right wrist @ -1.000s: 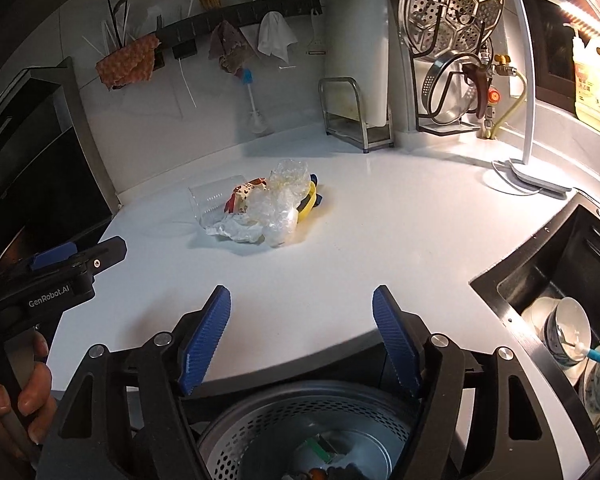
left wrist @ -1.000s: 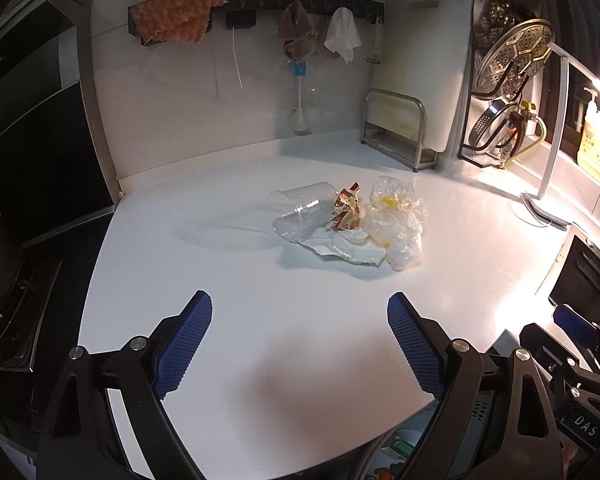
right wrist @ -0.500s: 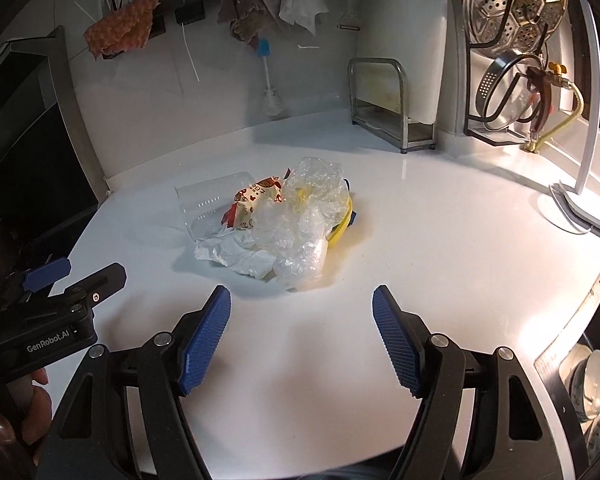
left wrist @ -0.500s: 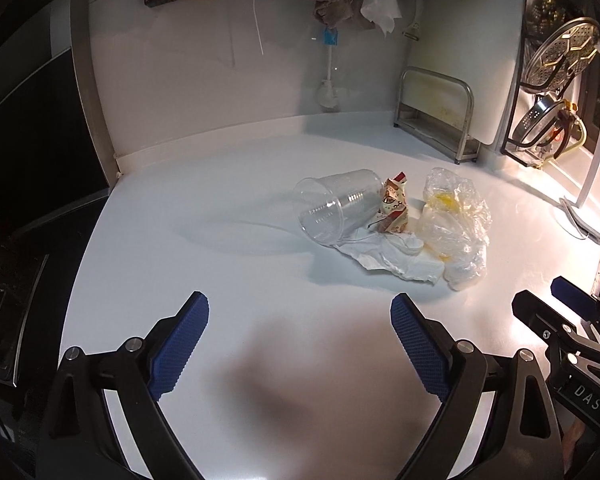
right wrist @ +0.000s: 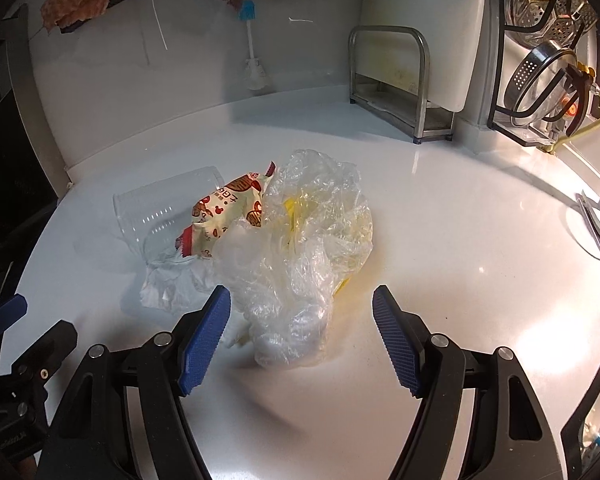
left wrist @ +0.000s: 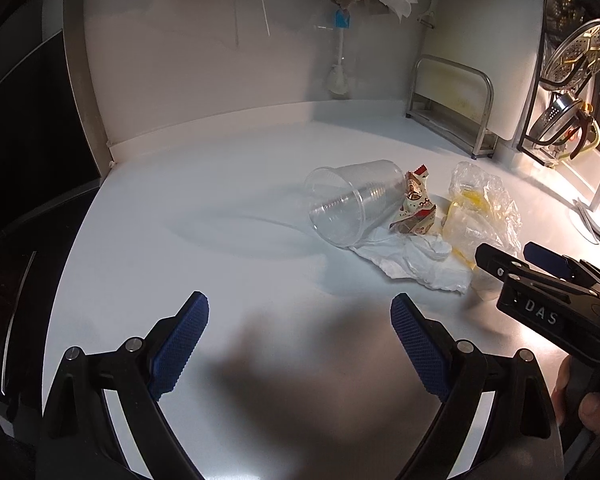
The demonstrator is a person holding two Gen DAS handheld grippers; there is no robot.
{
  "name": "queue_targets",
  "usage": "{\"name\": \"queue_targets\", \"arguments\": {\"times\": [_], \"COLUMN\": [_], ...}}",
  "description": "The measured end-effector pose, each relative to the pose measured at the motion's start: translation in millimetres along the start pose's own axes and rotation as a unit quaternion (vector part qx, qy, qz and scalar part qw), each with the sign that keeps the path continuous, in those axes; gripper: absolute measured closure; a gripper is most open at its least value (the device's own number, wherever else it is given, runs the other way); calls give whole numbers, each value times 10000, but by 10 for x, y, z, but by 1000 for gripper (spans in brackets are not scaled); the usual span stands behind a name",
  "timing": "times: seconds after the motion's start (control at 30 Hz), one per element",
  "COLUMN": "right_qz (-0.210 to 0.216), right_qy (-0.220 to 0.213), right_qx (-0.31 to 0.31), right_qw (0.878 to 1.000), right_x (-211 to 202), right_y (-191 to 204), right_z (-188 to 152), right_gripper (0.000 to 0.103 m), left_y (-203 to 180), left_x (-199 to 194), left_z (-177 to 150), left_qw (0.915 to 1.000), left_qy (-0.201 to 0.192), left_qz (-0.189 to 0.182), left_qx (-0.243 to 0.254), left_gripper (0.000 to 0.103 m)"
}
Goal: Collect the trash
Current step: 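Reach the right tool to the clear plastic bag and close on it, then close the left tool on the clear plastic cup while the right tool holds the bag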
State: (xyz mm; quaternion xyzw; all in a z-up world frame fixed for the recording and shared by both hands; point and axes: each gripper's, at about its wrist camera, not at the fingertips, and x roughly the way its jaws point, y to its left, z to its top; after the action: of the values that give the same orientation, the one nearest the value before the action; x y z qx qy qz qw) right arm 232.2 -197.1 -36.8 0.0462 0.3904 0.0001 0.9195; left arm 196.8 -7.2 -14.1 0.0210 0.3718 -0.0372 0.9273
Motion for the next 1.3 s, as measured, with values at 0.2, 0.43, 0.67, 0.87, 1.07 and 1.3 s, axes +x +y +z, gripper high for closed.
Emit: {"name": "queue_targets", "arguments": {"times": [0.2,0.43,0.67,0.87,1.07,1.3], "right_qz": [-9,159,313,252,256,391], "right_qy": [-28,-87,-430,-579,-595,-629], "right_qx": [-150,-159,85,282,388,390], "right_qw": [9999,9997,9985,9976,9971,9965], "right_x": [88,-10,-365,-585,-630,-646], "right_y": [43,-25,-238,-510,-647,-622], "right_z": [15,-22,-82,-139,-199,-225], "right_gripper": [46,72,73,73,73,73], "left_y": [-12,-32,-115,-183,-108,10], "left_x": [29,57,53,96,278,477], "left_z": [-12,-7,71,205,396,541], "left_qw": [10000,10000,10000,9999,9996,9996], "left_qy": [30,63,-3,-53,63,57], "left_qz": [-13,-44,-75,-131,-261,-155], "left_qx": [11,1,52,53,-117,-223], "left_gripper": [12,12,12,11,11,11]}}
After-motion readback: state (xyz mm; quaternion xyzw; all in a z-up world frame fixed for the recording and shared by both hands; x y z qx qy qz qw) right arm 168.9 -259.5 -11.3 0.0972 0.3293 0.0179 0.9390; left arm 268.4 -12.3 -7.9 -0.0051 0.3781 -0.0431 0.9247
